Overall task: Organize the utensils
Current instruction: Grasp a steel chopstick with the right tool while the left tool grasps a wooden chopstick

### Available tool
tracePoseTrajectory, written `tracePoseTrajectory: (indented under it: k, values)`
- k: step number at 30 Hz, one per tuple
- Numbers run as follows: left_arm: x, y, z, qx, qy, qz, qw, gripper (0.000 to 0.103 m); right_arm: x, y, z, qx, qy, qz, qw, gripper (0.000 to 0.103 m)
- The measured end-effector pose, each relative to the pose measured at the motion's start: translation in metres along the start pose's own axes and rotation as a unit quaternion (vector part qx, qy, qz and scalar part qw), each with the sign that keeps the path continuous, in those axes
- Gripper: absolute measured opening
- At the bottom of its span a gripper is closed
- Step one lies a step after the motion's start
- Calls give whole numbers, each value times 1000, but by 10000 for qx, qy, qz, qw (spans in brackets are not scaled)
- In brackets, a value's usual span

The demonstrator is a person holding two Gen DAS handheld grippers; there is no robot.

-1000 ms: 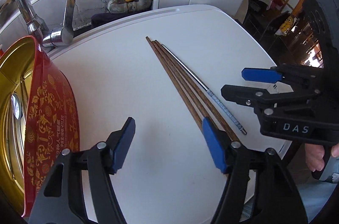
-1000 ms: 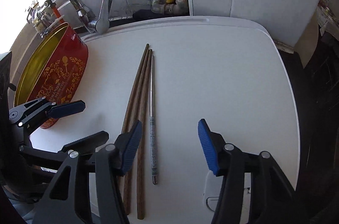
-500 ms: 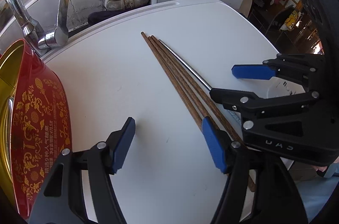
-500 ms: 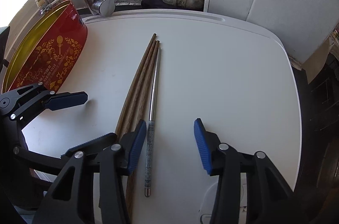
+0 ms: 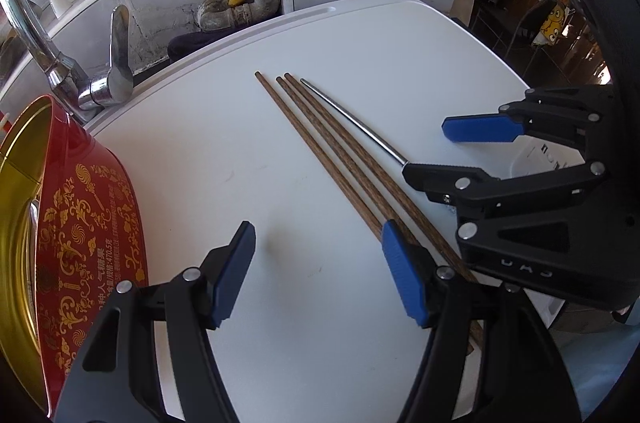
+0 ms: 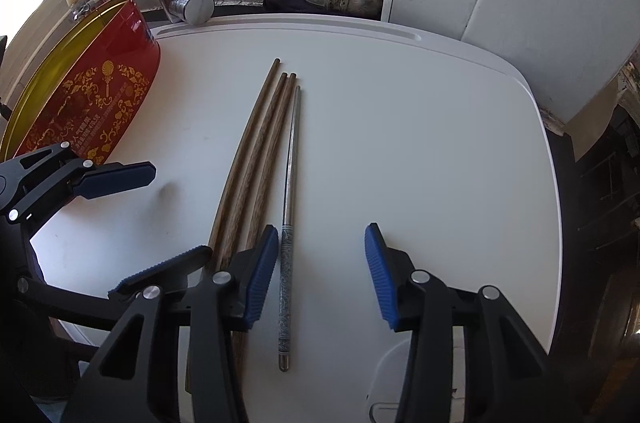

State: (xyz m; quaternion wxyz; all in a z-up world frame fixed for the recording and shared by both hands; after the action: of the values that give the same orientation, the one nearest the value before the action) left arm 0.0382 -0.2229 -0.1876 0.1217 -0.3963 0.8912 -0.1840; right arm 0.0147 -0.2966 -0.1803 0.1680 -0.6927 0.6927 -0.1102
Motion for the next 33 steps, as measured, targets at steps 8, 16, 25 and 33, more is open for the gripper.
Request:
tracePoseTrajectory:
  k: [8, 16, 25, 33]
  values:
    - [-5, 0, -7, 58, 144, -134, 9998, 65, 2, -1, -3, 30, -19, 69, 10000, 46]
    - [12, -1, 6, -71, 216, 4, 9997, 65, 2, -2, -4, 20, -16, 41, 10000, 46]
    - [-4, 3, 8, -163, 87, -223, 9996, 65, -1, -2, 0, -42, -33, -40, 10000, 46]
    - [-17, 4, 3, -246, 299, -659, 9971, 6, -5, 2, -2, -95, 9, -262, 9996, 6]
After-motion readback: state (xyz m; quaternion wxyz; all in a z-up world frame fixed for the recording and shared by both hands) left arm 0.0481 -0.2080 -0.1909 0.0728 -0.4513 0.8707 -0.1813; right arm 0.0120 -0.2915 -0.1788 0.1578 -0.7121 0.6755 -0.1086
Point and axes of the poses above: each gripper's, at about its wrist camera, not at the fingertips, and z roughly the way its jaws point, x to its right, y to its underside, the point moved 7 cm from there along z, roughly the way its jaws point, and after that the axes turned 4 degrees about -y, right-handed, at the moved point
